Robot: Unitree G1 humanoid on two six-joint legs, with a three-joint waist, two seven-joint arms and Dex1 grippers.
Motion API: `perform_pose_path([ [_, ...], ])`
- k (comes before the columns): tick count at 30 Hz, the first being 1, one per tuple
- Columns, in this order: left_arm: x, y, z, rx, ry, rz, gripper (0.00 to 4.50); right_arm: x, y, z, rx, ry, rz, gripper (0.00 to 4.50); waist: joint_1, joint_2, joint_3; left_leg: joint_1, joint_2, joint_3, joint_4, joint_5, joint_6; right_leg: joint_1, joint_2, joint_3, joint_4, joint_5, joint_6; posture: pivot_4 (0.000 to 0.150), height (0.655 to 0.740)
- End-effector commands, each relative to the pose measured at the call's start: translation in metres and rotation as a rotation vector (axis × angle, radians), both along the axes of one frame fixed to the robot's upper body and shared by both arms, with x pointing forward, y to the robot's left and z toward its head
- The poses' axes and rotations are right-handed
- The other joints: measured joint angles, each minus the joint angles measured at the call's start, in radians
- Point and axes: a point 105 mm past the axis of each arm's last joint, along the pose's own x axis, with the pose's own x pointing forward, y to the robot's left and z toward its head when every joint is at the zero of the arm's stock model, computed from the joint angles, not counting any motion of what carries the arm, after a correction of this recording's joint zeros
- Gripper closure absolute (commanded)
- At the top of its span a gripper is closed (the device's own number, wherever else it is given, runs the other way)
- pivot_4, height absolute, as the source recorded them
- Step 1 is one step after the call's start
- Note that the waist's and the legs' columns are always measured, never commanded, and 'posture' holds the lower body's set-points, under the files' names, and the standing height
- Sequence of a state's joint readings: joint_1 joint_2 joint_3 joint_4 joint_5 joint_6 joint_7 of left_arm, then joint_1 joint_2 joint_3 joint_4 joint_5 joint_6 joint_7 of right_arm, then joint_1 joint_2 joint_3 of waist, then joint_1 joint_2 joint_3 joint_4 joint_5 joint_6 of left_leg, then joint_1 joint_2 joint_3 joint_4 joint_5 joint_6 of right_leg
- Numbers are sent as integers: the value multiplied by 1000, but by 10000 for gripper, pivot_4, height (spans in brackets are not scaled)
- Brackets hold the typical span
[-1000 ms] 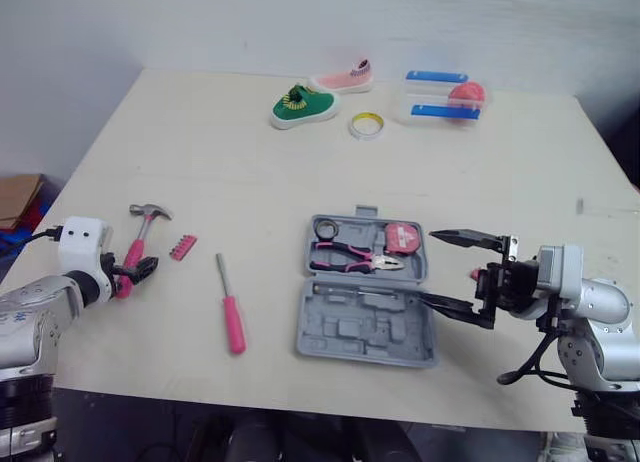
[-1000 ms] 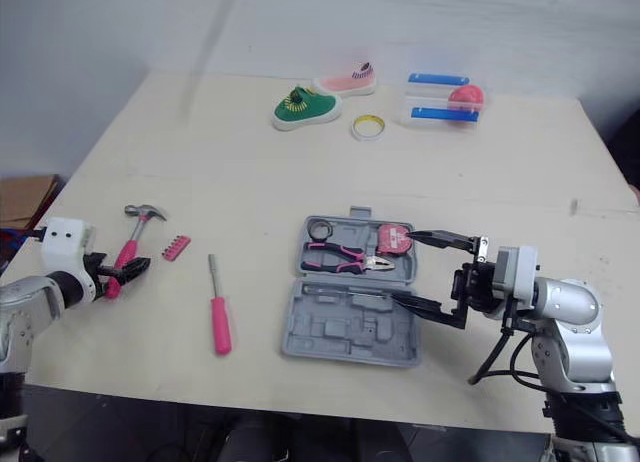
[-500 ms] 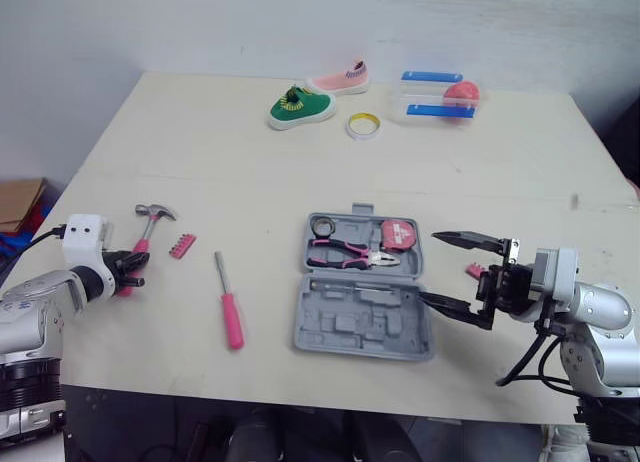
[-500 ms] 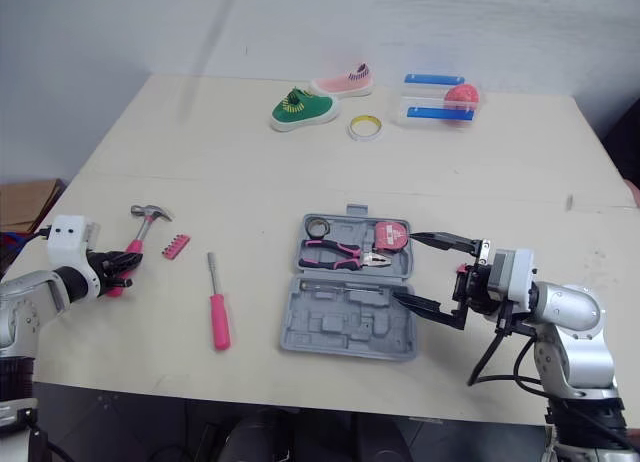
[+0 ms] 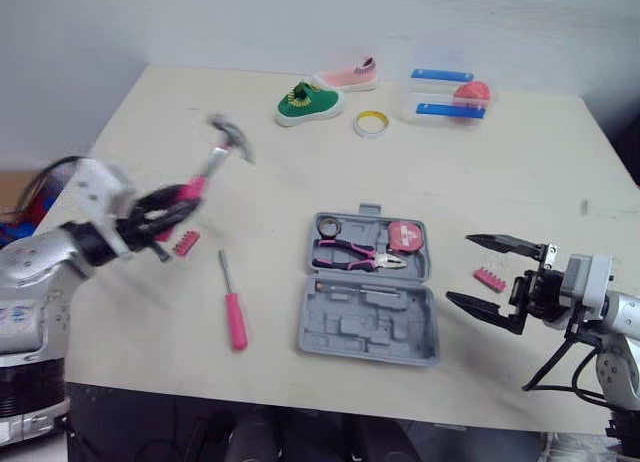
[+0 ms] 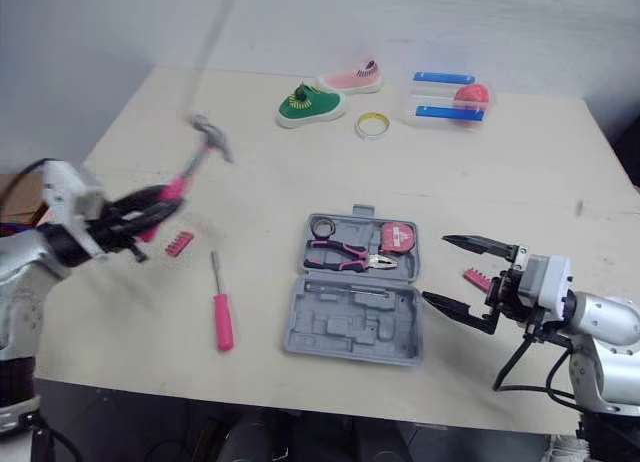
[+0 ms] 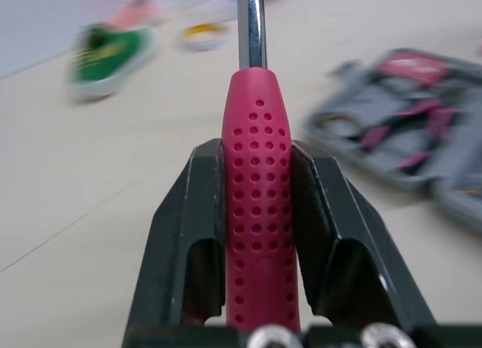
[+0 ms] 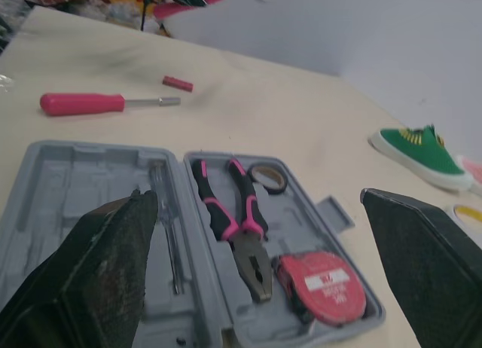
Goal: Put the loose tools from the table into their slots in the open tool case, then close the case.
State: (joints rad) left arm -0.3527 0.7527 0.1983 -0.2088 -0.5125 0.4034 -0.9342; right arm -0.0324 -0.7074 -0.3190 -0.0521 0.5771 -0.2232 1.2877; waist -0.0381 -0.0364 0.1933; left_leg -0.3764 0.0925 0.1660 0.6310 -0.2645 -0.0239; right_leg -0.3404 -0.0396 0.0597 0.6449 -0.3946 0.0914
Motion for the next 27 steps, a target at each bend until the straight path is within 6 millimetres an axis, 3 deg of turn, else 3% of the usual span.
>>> perform_pose_path([
  [1, -20, -59, 7, 75, -9, -307, 39460, -6, -14, 2, 1, -20, -46, 0, 5, 0, 0, 0, 0, 0, 0, 0, 0, 0, 1, 0, 0, 0, 0, 1500, 7400],
  [5, -27, -92, -14, 246, 29, -494, 39460, -18, -24, -8, -27, 28, -48, 0, 3, 2, 0, 0, -3, 0, 1, 0, 0, 0, 9, 3, 0, 0, 1, 1500, 7400],
  [10, -22, -126, -39, 398, 103, -577, 39460, -32, -36, -21, -76, 82, -77, 0, -2, 3, 0, 1, -2, 0, 3, 1, -1, 0, 12, 12, 1, 1, 1, 1500, 7400],
  [17, -24, -151, -73, 551, 231, -571, 39460, -51, -40, -30, -78, 88, -125, 0, -4, 3, 0, 1, 1, 0, 4, 1, 0, 1, 12, 15, 1, 1, 2, 1500, 7400],
  [23, -13, -154, -85, 629, 218, -498, 39460, -56, -31, -27, -80, 79, -126, 0, -12, 3, 0, 1, 5, 0, 6, 1, 0, 1, 11, 16, 3, 1, 2, 1500, 7400],
  [27, -6, -161, -81, 584, 253, -438, 39460, -56, -23, -24, -78, 72, -124, 0, -13, 4, 0, 2, 5, -1, 9, 1, 0, 2, 10, 16, 6, 1, 2, 1500, 7400],
])
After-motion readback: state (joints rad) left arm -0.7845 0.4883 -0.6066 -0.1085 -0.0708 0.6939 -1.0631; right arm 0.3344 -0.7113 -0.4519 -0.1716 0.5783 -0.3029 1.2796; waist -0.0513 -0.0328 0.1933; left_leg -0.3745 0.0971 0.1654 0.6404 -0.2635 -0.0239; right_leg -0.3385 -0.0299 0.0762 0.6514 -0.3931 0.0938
